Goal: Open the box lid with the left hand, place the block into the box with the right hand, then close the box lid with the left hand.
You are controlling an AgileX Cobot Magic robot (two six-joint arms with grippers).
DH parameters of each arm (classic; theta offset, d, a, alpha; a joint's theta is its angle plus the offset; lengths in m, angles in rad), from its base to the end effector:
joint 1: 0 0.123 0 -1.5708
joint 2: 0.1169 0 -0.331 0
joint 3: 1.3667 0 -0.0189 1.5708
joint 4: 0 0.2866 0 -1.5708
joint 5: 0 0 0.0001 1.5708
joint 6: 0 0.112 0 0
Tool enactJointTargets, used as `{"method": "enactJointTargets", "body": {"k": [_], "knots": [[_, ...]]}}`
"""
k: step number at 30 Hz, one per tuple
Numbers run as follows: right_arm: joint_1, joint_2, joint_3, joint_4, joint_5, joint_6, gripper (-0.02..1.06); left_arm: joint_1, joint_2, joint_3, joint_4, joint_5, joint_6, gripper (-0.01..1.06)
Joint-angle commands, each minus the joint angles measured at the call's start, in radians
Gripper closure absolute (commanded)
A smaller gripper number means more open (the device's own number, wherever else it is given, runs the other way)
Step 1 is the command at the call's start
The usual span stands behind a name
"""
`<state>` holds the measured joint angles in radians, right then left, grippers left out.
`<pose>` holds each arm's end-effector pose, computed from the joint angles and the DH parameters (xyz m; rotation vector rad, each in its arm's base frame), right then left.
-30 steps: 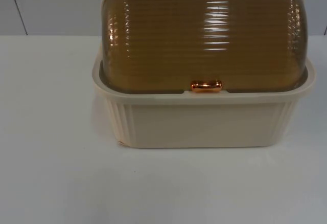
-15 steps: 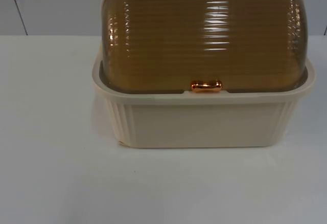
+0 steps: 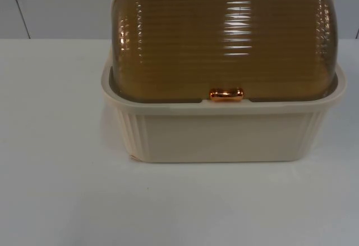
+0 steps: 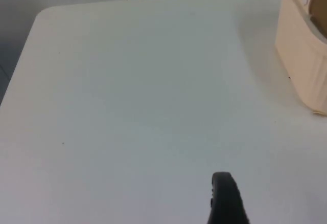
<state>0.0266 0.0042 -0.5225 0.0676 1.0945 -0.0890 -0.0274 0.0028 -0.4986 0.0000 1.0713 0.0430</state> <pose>-0.0052 0.0066 0.2891 -0.1241 2.0544 0.0424 -0.0009 0.0000 0.2835 0.0725 2.0578 0.0096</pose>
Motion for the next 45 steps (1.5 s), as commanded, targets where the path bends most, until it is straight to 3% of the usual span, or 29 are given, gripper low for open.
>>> {"method": "enactJointTargets", "body": {"k": [1,25,26,27,29,30,45], "knots": [[-0.002,-0.004,0.005,0.014,-0.015,0.004,0.0,-0.006,-0.003,0.005,-0.007,0.003,0.0,0.54],[-0.002,-0.004,0.005,0.014,-0.015,0.004,0.0,-0.006,-0.003,0.005,0.0,0.003,0.0,0.54],[-0.002,-0.004,0.005,0.014,-0.015,0.004,0.0,-0.006,-0.003,0.005,0.0,0.003,0.0,0.5],[-0.002,-0.004,0.005,0.014,-0.015,0.004,0.0,-0.006,-0.003,0.005,0.0,0.003,0.0,0.39],[-0.002,-0.004,0.005,0.014,-0.015,0.004,0.0,-0.006,-0.003,0.005,0.0,0.003,0.0,0.06],[-0.002,-0.004,0.005,0.014,-0.015,0.004,0.0,-0.006,-0.003,0.005,0.0,0.003,-0.003,0.0],[-0.002,-0.004,0.005,0.014,-0.015,0.004,0.0,-0.006,-0.003,0.005,0.0,0.003,-0.003,0.0]]}}
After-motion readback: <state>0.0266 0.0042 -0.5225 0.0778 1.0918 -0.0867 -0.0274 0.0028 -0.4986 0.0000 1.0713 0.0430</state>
